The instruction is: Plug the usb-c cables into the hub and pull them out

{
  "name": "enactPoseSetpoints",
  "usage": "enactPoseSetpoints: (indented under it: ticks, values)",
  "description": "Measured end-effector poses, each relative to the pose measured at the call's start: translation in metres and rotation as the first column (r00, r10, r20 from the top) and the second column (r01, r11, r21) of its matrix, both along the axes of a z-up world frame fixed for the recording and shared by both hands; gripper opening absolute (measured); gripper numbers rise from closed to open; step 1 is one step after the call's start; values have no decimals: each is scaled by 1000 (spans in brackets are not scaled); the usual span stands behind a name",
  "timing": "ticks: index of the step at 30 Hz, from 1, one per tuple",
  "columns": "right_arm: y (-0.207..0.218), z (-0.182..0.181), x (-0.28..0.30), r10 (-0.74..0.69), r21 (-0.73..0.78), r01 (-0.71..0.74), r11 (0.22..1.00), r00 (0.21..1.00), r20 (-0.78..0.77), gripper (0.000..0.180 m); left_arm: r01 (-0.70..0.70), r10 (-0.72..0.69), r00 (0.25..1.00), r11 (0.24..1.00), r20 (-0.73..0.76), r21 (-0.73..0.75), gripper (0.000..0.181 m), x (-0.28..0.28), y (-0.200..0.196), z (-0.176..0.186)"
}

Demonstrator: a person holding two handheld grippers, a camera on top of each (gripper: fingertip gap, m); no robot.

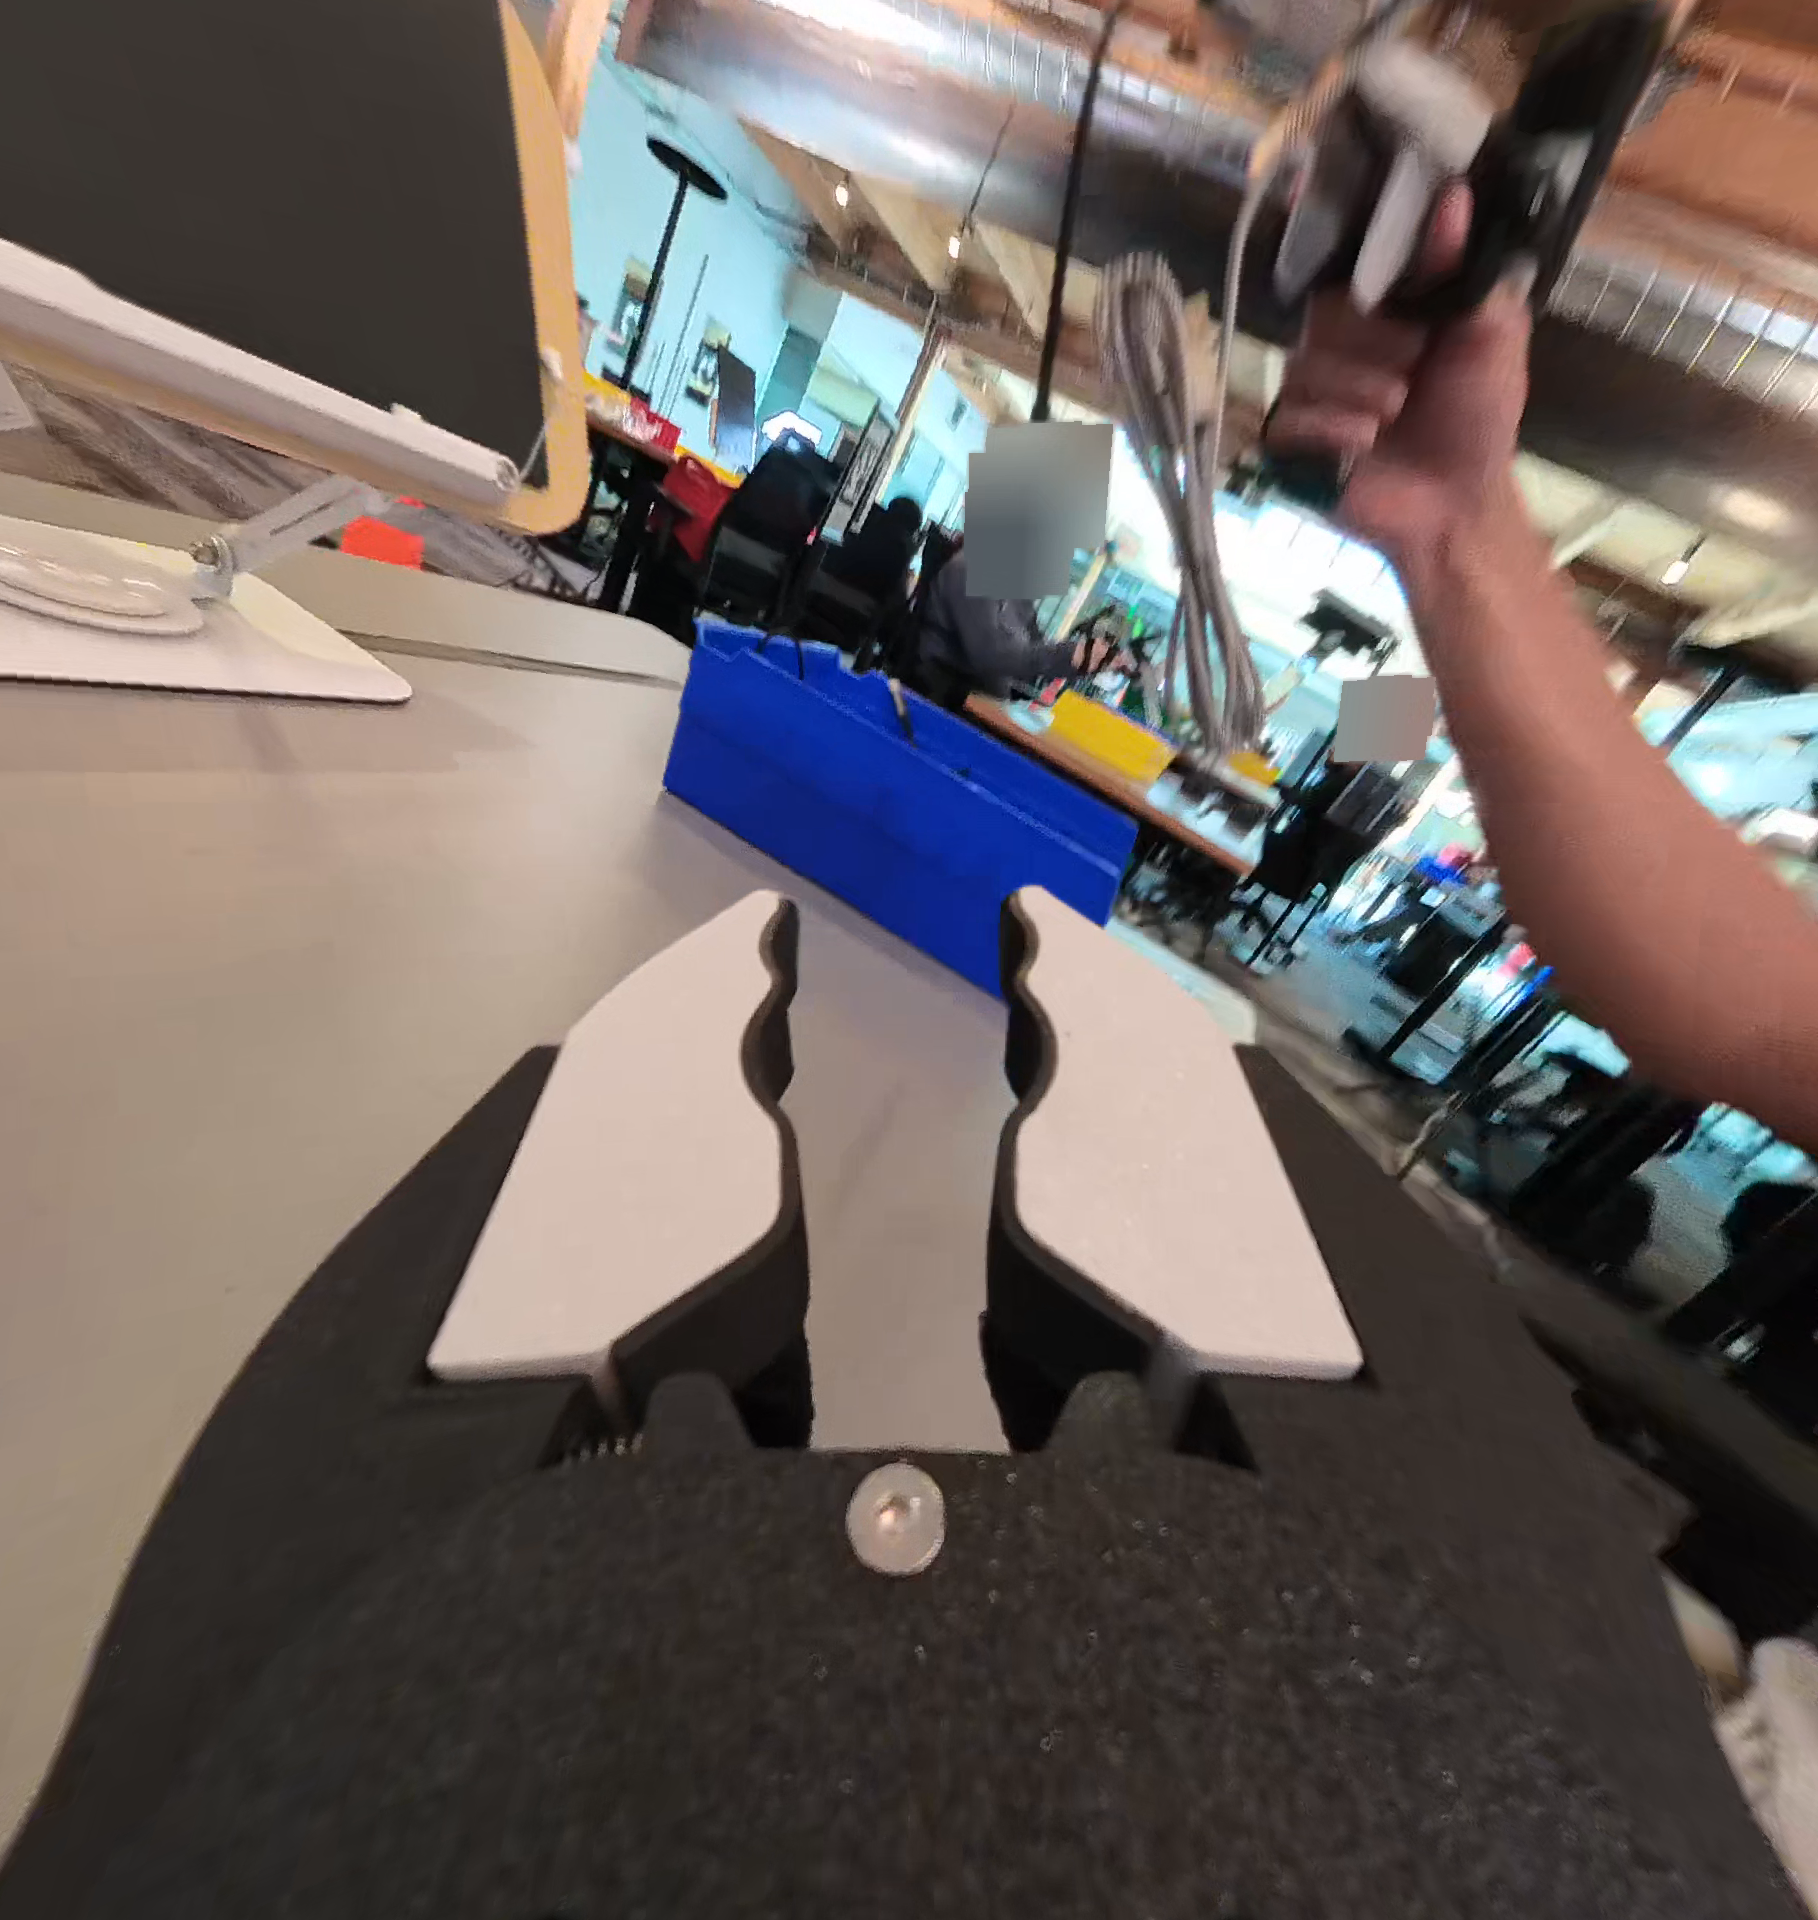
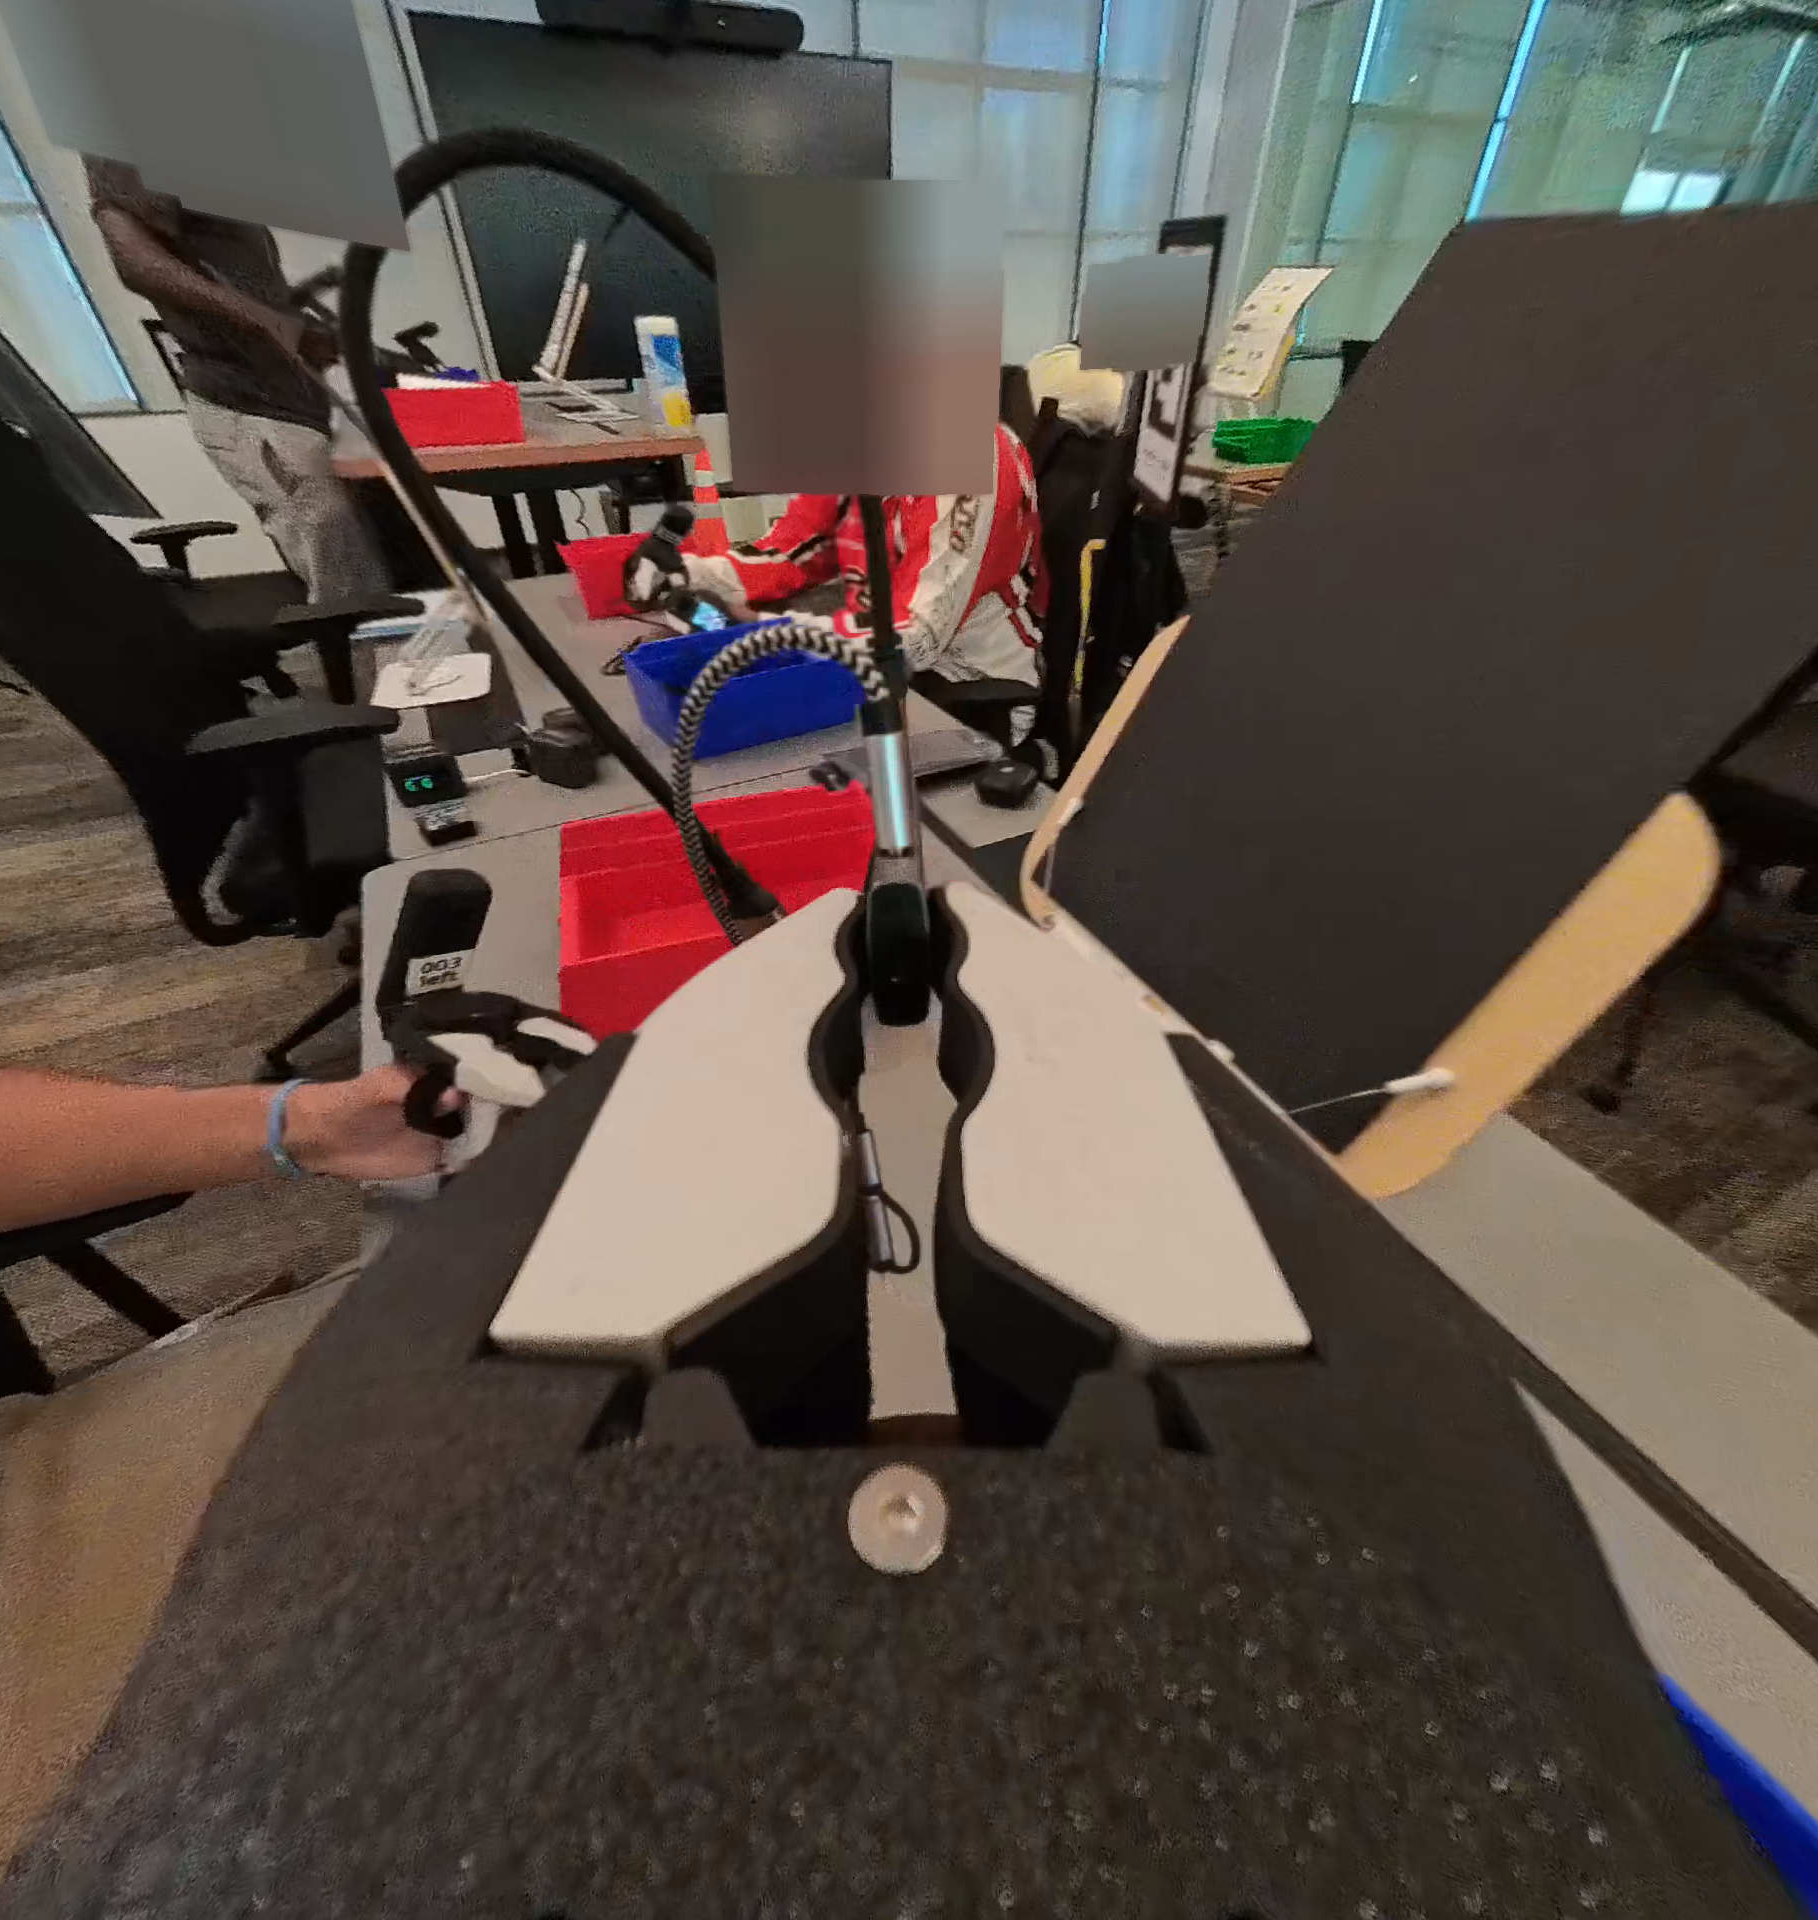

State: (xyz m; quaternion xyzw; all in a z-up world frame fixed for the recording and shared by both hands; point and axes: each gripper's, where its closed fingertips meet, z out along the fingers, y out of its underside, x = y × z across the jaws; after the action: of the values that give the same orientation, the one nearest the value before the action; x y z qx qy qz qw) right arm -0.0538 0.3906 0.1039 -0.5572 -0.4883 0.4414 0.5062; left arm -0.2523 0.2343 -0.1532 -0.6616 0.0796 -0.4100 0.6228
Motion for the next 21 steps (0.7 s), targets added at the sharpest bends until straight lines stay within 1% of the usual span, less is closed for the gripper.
enactPoseSetpoints:
  ticks: [3, 5, 6, 8, 11, 13, 16, 18, 21]
  values:
    - [34, 28, 29, -132, 76, 128, 989, 990, 51, 9, 5, -5, 996, 1000, -84, 2, 36, 9, -2, -7]
    - [64, 29, 48, -270, 134, 256, 957, 957, 102, 9, 16, -17, 993, 1000, -119, -13, 36, 14, -1, -12]
    - [82, 24, 58, -356, 163, 334, 928, 926, 129, 9, 24, -26, 990, 1000, -140, -15, 36, 17, -2, -14]
    - [114, 3, 75, -508, 213, 471, 856, 843, 178, 9, 35, -36, 985, 999, -169, -11, 36, 21, -2, -16]
    - [142, -44, 90, -620, 317, 543, 778, 746, 242, 9, 59, -61, 976, 998, -207, -16, 36, 30, -4, -21]
    - [149, -80, 96, -640, 339, 548, 764, 709, 297, 9, 87, -90, 970, 996, -224, -24, 36, 37, -6, -24]
    - [150, -130, 106, -647, 320, 563, 762, 663, 376, 9, 113, -117, 960, 993, -253, -28, 36, 46, -10, -27]
    - [145, -155, 108, -616, 263, 561, 785, 662, 426, 9, 127, -131, 949, 991, -286, -31, 36, 50, -12, -30]
    - [137, -183, 112, -571, 168, 573, 802, 653, 497, 9, 138, -142, 929, 990, -342, -37, 36, 57, -13, -38]
